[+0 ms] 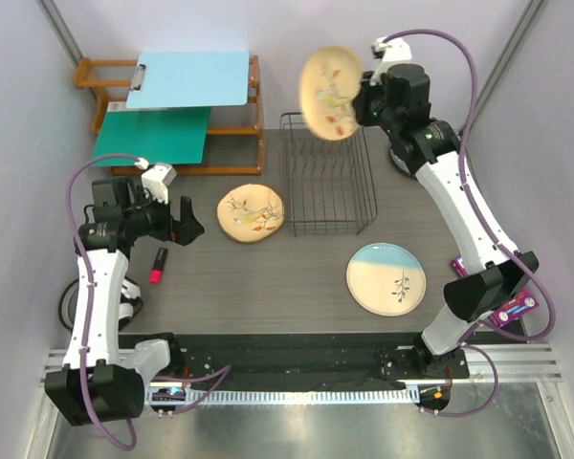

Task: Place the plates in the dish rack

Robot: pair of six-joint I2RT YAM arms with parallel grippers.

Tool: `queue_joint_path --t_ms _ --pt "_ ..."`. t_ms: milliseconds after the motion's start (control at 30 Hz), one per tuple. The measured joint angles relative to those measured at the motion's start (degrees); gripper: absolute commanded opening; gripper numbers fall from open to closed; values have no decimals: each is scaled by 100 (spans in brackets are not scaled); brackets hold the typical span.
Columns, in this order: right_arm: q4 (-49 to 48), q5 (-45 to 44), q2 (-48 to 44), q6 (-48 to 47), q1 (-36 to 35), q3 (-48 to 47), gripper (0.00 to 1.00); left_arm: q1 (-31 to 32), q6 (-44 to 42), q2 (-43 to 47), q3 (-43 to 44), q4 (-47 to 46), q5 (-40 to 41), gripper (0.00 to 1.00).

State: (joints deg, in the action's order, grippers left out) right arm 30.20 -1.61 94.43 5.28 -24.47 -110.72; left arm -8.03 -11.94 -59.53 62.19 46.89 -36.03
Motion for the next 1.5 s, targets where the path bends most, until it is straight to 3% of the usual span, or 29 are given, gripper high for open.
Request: queue_joint_path --t_ms 200,333,967,1167,1500 --pt "-557 -3010 13 -101 448 647 1 208 505 -249 7 -466 555 100" --pt "-533 -3648 247 -236 358 831 1 330 632 -181 -140 -782 852 99" --pt "-437 -4127 1904 -306 555 162 1 728 1464 -262 -535 -1191 1547 99" --pt "-474 -4253 2026 -350 514 -50 1 728 1585 -302 -800 -1222 1552 100" --pt "-1362 -4426 1952 -837 68 118 1 728 1733 -479 -835 -1381 1547 99"
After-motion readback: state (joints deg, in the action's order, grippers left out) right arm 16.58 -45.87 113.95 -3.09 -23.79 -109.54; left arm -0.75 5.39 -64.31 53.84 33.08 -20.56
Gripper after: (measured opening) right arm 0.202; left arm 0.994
